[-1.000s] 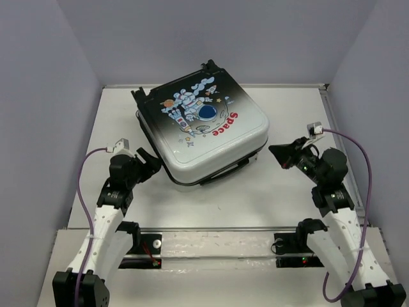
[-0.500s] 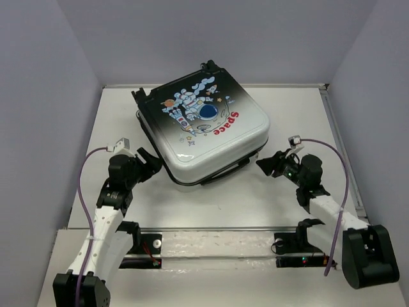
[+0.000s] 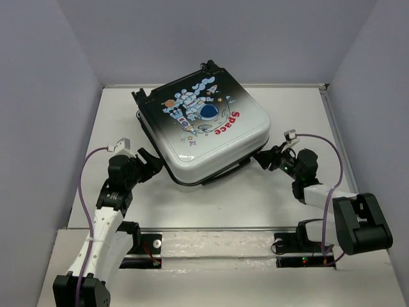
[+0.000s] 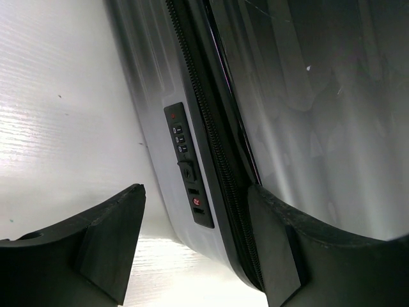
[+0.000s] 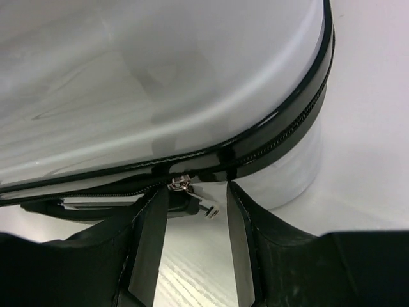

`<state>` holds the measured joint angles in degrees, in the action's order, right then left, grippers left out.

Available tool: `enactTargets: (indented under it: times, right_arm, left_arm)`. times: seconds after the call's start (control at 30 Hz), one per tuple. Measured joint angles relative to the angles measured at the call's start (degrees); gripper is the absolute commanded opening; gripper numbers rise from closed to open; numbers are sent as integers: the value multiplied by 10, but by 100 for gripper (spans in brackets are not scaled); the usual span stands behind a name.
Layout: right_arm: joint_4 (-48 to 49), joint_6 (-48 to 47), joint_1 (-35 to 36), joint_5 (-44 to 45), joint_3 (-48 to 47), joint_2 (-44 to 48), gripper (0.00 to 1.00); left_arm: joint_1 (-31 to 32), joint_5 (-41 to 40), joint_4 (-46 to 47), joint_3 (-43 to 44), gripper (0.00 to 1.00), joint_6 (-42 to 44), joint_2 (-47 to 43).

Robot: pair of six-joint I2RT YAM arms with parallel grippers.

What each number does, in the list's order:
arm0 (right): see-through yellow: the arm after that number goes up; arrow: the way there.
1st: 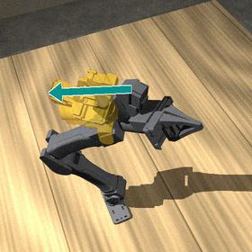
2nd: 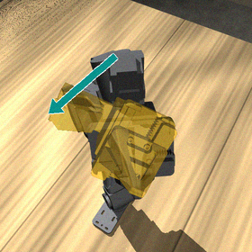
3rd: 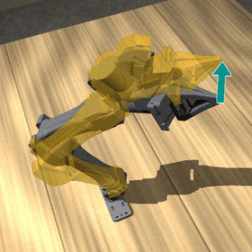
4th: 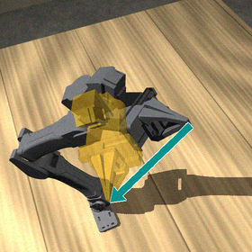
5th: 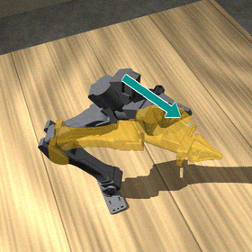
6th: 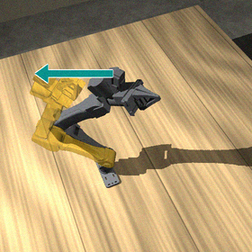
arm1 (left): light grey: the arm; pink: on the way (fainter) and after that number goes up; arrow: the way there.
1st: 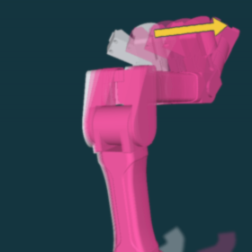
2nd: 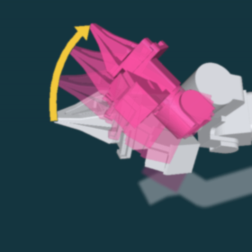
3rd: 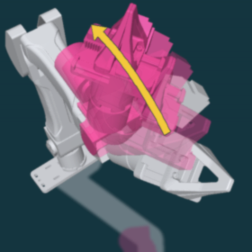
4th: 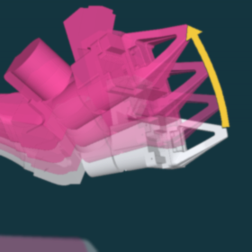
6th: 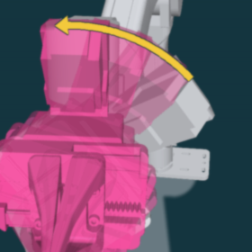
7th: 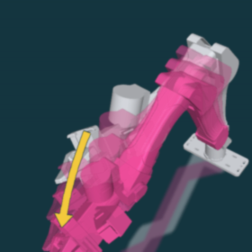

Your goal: Pack the luggage

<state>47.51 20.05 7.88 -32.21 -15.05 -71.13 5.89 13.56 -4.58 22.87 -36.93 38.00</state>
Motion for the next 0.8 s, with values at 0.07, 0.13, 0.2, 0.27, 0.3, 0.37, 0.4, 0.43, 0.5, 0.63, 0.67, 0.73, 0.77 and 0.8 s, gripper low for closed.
enactTargets:
  times: [0.07, 0.13, 0.2, 0.27, 0.3, 0.37, 0.4, 0.43, 0.5, 0.63, 0.67, 0.73, 0.77, 0.8]
  right_arm:
    - [11, -3, 0, -2, -7, -12, 43]
    - [24, -7, 0, -6, -10, -27, 38]
    - [36, -7, 0, -11, -10, -40, 27]
    - [46, -7, 0, -14, -13, -52, 26]
    - [57, -5, 0, -17, -14, -59, 25]
    - [72, -1, 0, -21, -14, -71, 16]
    - [78, 1, 0, -22, -14, -74, 13]
    - [94, 6, 0, -24, -14, -86, 11]
    - [122, 20, 0, -24, -14, -106, 7]
    - [163, 42, 0, -24, -4, -122, 7]
    - [171, 50, 1, -24, 1, -123, 7]
    - [174, 56, 9, -11, 7, -118, 7]
    - [168, 57, 25, 6, 10, -110, 7]
    - [147, 55, 47, 24, 11, -96, 7]
  left_arm:
    - [0, 0, 0, 0, 76, 0, 0]
    - [0, 1, 0, 0, 76, 0, 0]
    - [0, 2, 0, 0, 75, -1, 0]
    - [0, 8, 0, 0, 74, -3, -1]
    - [0, 14, 2, 0, 73, -7, -3]
    - [0, 26, 9, 0, 71, -15, -8]
    - [0, 32, 18, -2, 69, -20, -10]
    - [0, 39, 28, -5, 63, -23, -13]
    - [0, 50, 40, -15, 55, -33, -16]
    - [3, 64, 56, -28, 45, -45, -16]
    - [6, 65, 58, -29, 44, -48, -16]
    - [16, 66, 68, -35, 43, -54, -16]
    - [23, 65, 70, -38, 43, -59, -15]
    - [32, 61, 75, -40, 43, -62, -12]
